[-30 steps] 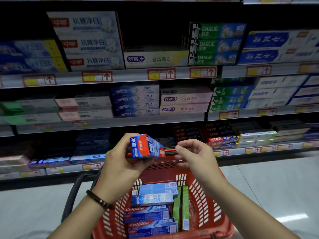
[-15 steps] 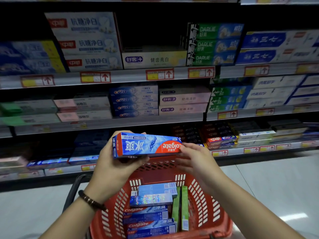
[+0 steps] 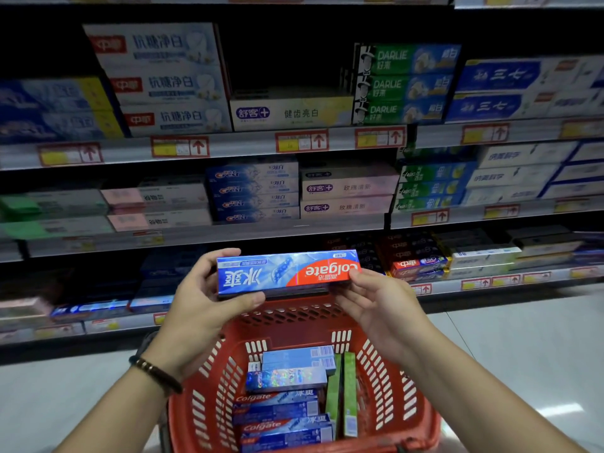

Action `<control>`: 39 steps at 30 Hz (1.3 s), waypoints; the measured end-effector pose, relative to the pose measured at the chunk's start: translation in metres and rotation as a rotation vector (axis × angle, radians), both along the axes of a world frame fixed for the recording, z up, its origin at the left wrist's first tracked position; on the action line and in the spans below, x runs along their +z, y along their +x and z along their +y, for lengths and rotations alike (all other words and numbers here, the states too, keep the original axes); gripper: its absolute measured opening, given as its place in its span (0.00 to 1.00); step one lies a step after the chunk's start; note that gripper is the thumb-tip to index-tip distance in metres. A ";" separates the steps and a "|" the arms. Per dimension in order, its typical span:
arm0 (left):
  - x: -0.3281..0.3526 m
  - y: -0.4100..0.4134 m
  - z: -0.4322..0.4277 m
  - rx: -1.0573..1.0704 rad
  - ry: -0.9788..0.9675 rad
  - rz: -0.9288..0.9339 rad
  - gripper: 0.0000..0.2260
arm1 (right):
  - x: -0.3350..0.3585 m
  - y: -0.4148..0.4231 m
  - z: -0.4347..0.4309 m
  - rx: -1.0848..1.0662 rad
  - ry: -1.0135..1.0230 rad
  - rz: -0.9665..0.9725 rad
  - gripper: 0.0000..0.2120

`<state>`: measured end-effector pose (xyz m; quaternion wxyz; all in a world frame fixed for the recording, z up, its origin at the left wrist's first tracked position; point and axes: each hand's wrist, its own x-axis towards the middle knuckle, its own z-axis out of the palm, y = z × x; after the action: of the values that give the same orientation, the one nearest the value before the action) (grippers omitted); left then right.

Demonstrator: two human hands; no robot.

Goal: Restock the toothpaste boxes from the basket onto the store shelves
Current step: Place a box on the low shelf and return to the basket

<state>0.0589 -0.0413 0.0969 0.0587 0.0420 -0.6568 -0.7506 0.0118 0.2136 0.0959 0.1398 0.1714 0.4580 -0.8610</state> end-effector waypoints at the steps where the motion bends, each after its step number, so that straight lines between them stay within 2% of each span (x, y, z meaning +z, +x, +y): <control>1: 0.002 -0.001 -0.001 -0.010 0.029 -0.015 0.46 | 0.001 -0.001 0.001 -0.022 0.003 -0.004 0.08; 4: 0.004 -0.001 -0.001 -0.016 0.048 -0.030 0.44 | 0.003 -0.001 0.002 -0.041 0.011 -0.009 0.07; 8: 0.002 -0.002 0.002 0.043 0.025 -0.035 0.27 | 0.001 -0.001 0.001 -0.037 0.015 -0.004 0.11; 10: 0.003 -0.004 0.003 0.081 0.029 -0.051 0.22 | 0.000 -0.001 0.000 -0.032 0.012 0.000 0.14; 17: 0.004 -0.005 0.003 0.090 0.012 -0.114 0.18 | 0.001 -0.001 -0.002 -0.050 0.012 0.036 0.13; 19: 0.004 -0.004 0.001 0.070 -0.047 -0.135 0.15 | 0.001 -0.001 -0.001 -0.053 0.022 0.049 0.13; 22: 0.003 -0.003 -0.003 -0.008 -0.257 -0.134 0.10 | 0.000 -0.002 0.000 -0.060 0.041 0.069 0.13; 27: -0.006 -0.005 -0.007 -0.072 -0.421 -0.154 0.08 | 0.003 -0.001 0.000 -0.066 0.081 0.101 0.11; 39: -0.019 -0.011 0.011 -0.131 -0.564 -0.167 0.09 | 0.001 0.001 -0.005 -0.055 0.199 0.188 0.14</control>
<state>0.0477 -0.0298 0.0779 -0.0344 0.0432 -0.8431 -0.5348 0.0123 0.2084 0.0972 0.0550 0.1154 0.5472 -0.8272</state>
